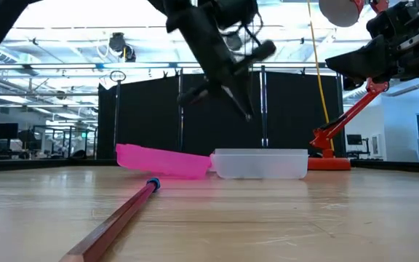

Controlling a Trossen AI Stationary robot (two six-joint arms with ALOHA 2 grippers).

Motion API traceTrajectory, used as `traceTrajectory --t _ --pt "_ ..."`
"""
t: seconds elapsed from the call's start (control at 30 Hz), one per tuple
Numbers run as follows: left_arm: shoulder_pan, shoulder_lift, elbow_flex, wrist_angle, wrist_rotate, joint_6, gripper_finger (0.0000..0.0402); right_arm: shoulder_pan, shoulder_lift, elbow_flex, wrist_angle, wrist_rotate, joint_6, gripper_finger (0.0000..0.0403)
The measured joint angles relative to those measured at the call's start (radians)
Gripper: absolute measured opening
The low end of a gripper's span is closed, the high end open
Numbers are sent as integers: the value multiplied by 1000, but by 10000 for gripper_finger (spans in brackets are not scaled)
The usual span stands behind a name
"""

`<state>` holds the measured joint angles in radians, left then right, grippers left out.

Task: Pick & place school supplies into a supply box
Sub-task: Put the transparent black pen into the supply box

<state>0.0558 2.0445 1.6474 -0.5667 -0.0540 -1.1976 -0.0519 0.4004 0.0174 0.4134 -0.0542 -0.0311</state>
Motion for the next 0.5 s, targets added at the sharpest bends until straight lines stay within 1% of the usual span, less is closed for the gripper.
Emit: traceTrajectory --t 0.13,0.27,0.37,0.5 --pt "11 50 0 4 36 3 27 0 0 0 0 0 -12 0" --pt "12 94 0 -17 36 -12 27 0 0 0 0 0 -15 0" --pt "15 103 0 -56 25 -45 27 0 0 0 0 2 -15 0" --pt "16 115 0 -65 13 -62 26 0 0 0 0 1 -8 0"
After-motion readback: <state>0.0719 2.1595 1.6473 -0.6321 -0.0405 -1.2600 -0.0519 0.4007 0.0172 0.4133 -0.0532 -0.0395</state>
